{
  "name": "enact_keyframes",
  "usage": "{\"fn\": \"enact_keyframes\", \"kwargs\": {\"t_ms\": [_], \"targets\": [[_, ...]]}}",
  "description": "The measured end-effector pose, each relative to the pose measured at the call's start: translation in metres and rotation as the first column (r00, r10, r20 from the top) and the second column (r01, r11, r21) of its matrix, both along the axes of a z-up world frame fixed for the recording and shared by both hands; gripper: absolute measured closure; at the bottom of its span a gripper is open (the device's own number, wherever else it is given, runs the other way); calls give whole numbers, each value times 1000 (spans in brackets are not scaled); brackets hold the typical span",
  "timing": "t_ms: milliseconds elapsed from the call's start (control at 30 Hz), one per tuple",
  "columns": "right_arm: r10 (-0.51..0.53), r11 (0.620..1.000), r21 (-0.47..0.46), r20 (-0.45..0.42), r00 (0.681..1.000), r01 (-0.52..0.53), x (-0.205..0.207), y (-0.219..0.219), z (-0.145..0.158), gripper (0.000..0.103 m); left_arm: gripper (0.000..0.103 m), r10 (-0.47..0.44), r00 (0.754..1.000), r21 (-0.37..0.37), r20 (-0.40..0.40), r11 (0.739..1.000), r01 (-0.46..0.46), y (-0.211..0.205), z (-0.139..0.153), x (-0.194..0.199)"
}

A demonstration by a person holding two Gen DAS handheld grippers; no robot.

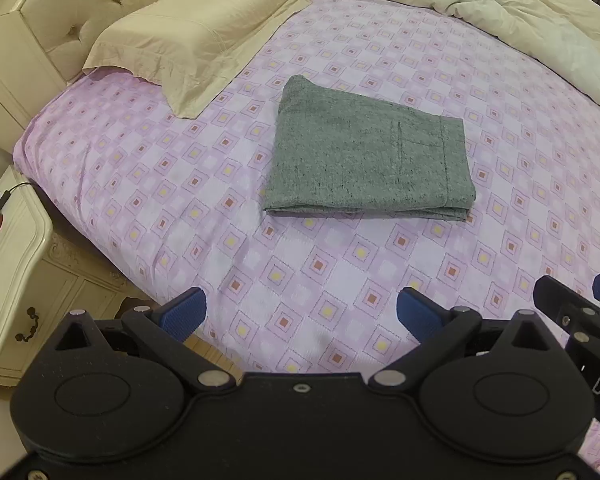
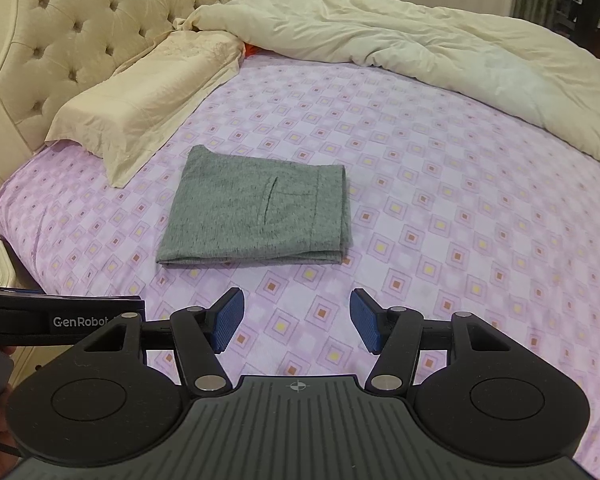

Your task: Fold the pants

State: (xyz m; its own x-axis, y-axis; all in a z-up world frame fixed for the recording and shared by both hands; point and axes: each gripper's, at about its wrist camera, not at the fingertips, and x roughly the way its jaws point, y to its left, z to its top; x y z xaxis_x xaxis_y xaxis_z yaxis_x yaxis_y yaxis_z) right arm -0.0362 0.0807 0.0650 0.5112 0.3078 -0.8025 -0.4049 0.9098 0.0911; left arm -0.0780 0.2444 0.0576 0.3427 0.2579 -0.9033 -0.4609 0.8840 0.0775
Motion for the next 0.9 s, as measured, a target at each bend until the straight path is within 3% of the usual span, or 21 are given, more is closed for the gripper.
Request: {"fn": "enact_keyframes", "kwargs": {"t_ms": [900], "targets": [[-3,1000,22,-2,1000,3,-7,-15,1,46,2,-3,1000,11,-2,1000,3,-22,3,-6]]}}
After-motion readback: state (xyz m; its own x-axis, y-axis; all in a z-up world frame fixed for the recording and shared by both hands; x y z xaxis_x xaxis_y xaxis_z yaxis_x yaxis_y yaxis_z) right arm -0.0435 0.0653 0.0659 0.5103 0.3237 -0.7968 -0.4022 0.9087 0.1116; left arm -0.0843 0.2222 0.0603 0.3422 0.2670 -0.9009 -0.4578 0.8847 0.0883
